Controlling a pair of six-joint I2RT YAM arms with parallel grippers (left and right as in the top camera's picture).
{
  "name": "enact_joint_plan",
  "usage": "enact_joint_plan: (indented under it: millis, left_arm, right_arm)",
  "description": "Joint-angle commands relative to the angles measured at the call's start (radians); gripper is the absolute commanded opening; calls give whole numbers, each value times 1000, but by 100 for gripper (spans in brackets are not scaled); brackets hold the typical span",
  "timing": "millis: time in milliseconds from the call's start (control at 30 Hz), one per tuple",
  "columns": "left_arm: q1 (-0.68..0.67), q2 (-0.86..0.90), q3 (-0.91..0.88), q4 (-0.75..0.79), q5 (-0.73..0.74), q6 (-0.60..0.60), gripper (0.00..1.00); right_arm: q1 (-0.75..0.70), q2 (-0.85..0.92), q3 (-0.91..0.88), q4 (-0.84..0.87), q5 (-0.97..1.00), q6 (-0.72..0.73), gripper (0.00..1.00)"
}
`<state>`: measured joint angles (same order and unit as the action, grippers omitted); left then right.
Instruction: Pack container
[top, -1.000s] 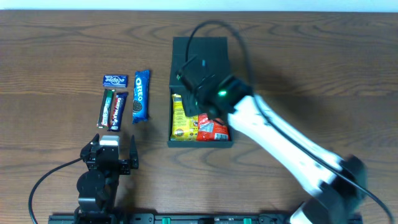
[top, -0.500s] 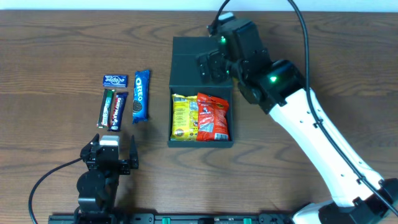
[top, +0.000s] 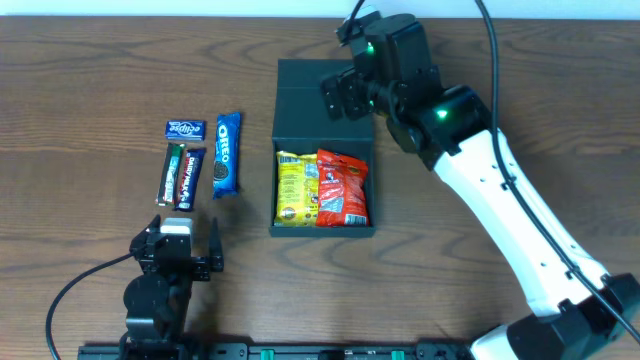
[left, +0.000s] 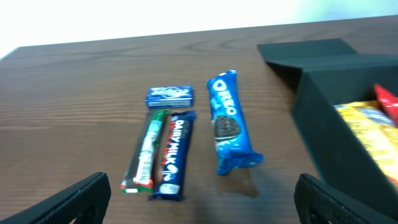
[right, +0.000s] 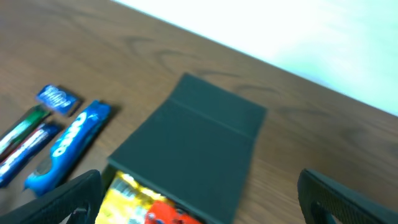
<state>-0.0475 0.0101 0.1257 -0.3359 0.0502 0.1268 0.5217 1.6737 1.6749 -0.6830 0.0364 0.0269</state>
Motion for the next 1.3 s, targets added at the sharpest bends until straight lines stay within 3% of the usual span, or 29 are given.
enact_joint_plan:
  millis: [0,267,500,800,1100,1267]
  left_arm:
    - [1,-6,-22,9,68,-51,95]
    - [2,-5,-17,319,-14,-262,96]
    - [2,103,47,366,-24,-318,96]
    - [2,633,355,324,-21,-280,95]
    - [1,1308,914,5,71,-230,95]
    - [-6,1568,1110,-87,169,-186,95]
  right_arm:
    - [-8,12,-2,2,-114,-43,99]
    - [-8,11,-2,-7,-117,-43,99]
    - [-12,11,-2,29,-116,-43,99]
    - [-64,11,-2,56,-117,-43,99]
    - [-200,11,-2,64,-117,-71,99]
    - [-267,11,-2,86,-117,-89,99]
